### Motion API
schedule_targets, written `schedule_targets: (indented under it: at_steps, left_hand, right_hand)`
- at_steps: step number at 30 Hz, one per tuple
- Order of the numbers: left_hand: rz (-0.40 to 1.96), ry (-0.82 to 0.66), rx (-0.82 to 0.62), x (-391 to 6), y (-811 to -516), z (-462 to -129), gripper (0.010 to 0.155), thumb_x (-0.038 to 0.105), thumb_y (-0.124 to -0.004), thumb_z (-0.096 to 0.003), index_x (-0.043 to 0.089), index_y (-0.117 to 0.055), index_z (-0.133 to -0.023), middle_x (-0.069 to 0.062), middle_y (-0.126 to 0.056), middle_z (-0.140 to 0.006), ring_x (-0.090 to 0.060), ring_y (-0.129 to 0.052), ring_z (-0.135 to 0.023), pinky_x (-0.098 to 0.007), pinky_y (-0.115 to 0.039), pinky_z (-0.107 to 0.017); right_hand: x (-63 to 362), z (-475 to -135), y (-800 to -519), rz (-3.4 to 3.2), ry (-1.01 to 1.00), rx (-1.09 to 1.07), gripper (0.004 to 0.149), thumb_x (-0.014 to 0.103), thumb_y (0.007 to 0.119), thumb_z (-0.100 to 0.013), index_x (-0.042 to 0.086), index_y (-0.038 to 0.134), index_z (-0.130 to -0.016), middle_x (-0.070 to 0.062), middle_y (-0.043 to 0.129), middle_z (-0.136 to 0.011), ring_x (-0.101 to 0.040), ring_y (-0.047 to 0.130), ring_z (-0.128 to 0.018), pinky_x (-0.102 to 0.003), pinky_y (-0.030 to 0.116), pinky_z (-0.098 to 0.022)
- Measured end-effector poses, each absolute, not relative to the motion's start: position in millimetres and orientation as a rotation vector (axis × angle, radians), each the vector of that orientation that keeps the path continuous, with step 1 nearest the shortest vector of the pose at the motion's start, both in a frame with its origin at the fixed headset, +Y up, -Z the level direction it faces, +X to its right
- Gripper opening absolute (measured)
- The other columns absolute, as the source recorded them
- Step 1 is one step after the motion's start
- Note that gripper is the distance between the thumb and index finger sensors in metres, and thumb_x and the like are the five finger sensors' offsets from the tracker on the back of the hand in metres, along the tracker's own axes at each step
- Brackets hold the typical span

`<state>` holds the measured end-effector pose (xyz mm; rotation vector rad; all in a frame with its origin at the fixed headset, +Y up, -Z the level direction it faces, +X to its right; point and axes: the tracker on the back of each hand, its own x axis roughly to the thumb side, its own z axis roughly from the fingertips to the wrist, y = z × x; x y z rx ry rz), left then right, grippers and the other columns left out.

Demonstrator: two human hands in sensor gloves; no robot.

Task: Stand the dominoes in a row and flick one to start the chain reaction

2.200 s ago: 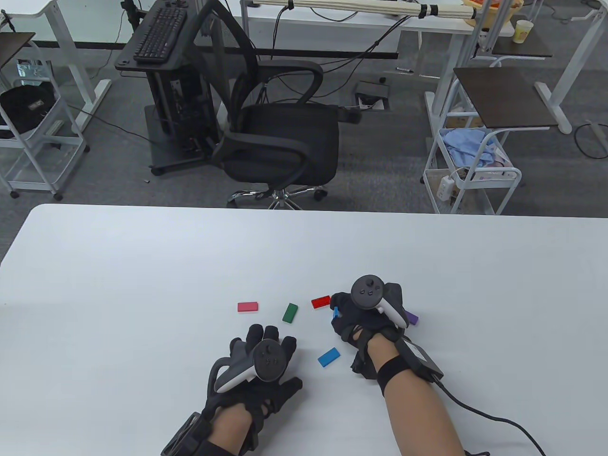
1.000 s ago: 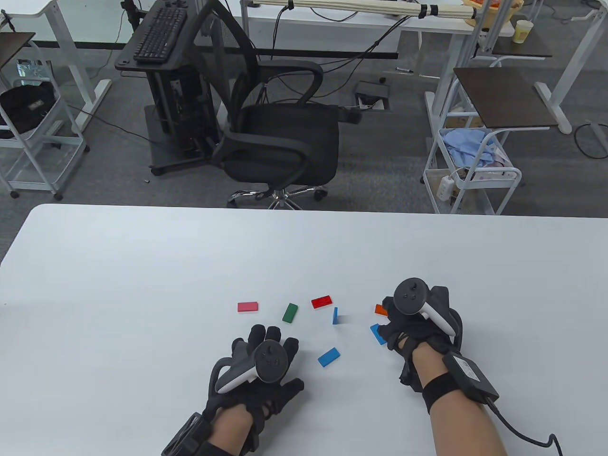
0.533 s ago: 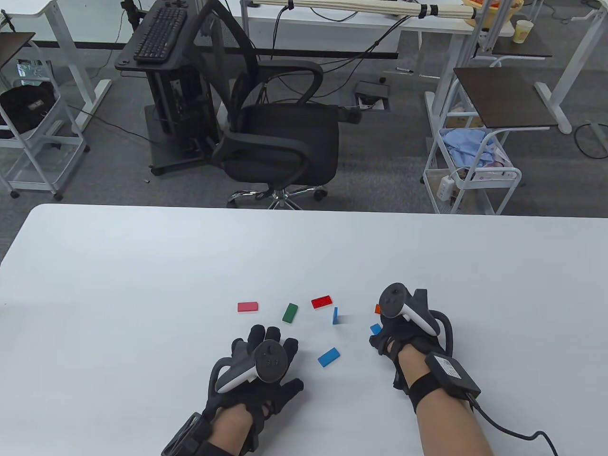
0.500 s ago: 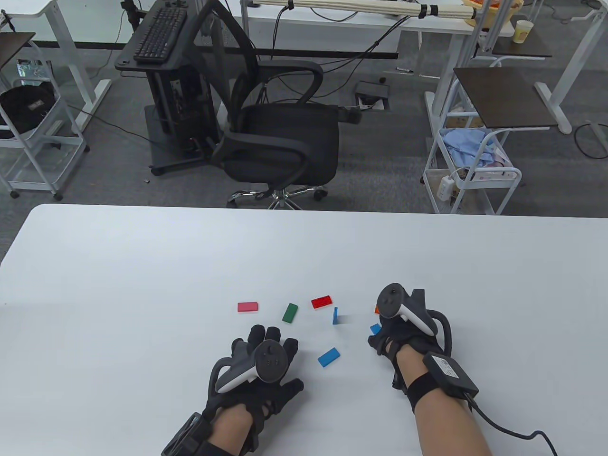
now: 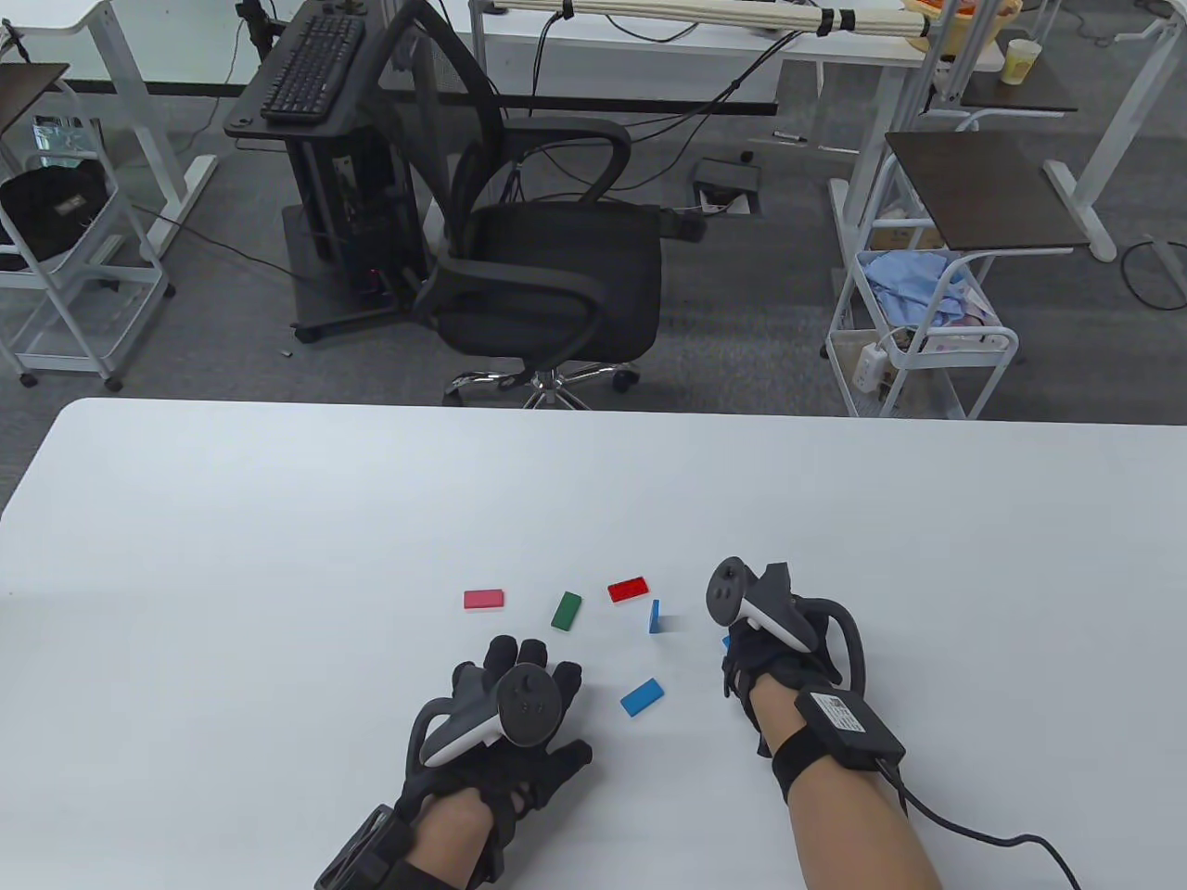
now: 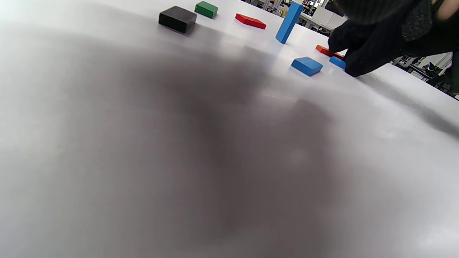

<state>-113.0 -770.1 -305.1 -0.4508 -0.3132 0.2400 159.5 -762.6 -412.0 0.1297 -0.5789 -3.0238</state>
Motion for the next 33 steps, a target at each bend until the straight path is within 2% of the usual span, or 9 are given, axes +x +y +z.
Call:
schedule_targets:
  at_steps: [18,22,27,33]
  left_hand:
    - [0.236,-0.314,-0.45,-113,-770,-305,0.081,0.065,-0.056,-0.0453,0.034,-0.014,-0.107,-0.006,0.011,-0.111,-0.035,0.018,-0.099,-0.068,0.002,-0.065]
    - [0.238,-0.316,-0.445,-113,-770,-305,0.081,0.065,-0.056,-0.0453,0.034,-0.014,-0.107,-0.006,0.011,-0.111,-0.035,0.018,-0.099,-0.068,0.002,-0.065]
    - [0.242,-0.318,-0.44,-113,-770,-305,0.08,0.065,-0.056,-0.0452,0.034,-0.014,-0.106,-0.005,0.011,-0.111,-0.035,0.018,-0.099,-0.068,0.002,-0.065]
    - [0.241,-0.32,-0.436,-113,-769,-305,0.081,0.065,-0.056,-0.0453,0.034,-0.014,-0.106,-0.005,0.011,-0.111,-0.035,0.018,-0.099,-0.068,0.002,-0.065]
  right_hand:
    - [162,-402,-767,-3.07,-0.471,0.02,0.08,0.036,0.093,-0.043,0.014,0.04,-0.1,-0.012,0.078,-0.086,-0.043,0.064,-0.085,-0.067,0.028,-0.073]
    - [167,-398,-760,-3.132,-0.434,-0.007,0.074,0.035,0.092,-0.044,0.018,0.046,-0.1,-0.013,0.078,-0.086,-0.044,0.063,-0.085,-0.067,0.027,-0.073]
    - [178,-395,-745,-3.27,-0.437,0.019,0.056,0.035,0.091,-0.045,0.028,0.065,-0.094,-0.014,0.076,-0.087,-0.045,0.061,-0.086,-0.067,0.027,-0.073]
    - [189,-396,-733,-3.397,-0.428,0.05,0.056,0.034,0.088,-0.046,0.031,0.059,-0.094,-0.011,0.075,-0.091,-0.043,0.061,-0.087,-0.067,0.027,-0.073]
